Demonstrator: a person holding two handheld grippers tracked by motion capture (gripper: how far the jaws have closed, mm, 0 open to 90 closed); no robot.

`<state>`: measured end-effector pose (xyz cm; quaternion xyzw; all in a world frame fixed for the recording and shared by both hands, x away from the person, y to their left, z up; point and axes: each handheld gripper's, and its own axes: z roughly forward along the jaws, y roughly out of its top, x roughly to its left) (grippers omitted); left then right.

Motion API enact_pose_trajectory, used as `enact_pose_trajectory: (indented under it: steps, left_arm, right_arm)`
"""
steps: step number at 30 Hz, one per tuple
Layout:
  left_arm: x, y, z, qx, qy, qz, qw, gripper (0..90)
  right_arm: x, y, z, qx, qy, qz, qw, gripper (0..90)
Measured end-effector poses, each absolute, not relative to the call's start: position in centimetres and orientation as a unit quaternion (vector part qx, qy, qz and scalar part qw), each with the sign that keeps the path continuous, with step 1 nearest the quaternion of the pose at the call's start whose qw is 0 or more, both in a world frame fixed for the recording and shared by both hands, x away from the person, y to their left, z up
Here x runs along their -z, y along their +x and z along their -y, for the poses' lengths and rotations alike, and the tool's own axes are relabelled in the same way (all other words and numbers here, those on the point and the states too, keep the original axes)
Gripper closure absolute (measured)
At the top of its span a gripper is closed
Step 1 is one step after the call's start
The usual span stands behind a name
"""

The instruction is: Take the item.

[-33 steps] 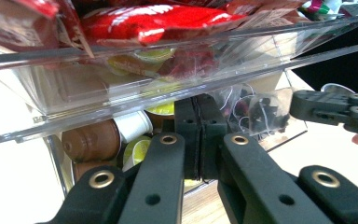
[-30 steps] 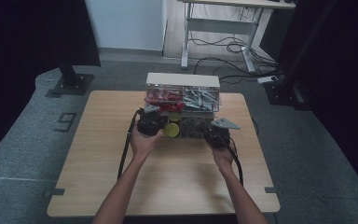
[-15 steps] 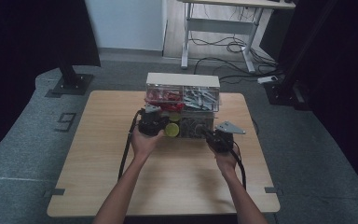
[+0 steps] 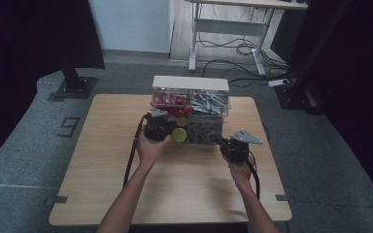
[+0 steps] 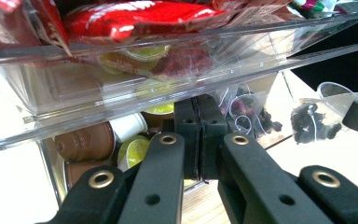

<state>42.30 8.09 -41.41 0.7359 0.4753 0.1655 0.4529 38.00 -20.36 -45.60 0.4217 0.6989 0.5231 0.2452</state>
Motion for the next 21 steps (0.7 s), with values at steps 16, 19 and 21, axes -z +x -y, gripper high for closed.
enact_pose_trajectory:
  steps: [16, 19, 21]
  left_arm:
    - [41.4, 42.2, -8.0, -0.168, 0.736, -0.475, 0.452, 88.7]
    - [41.4, 42.2, -8.0, -0.168, 0.736, -0.475, 0.452, 88.7]
    - [41.4, 42.2, -8.0, -0.167, 0.736, -0.475, 0.453, 88.7]
  right_arm:
    - [45.2, 37.1, 22.2, -0.527, 0.427, -0.688, 0.255, 89.1]
    - [45.2, 37.1, 22.6, -0.526, 0.43, -0.687, 0.258, 89.1]
    - [45.2, 37.0, 22.8, -0.526, 0.431, -0.685, 0.261, 89.2]
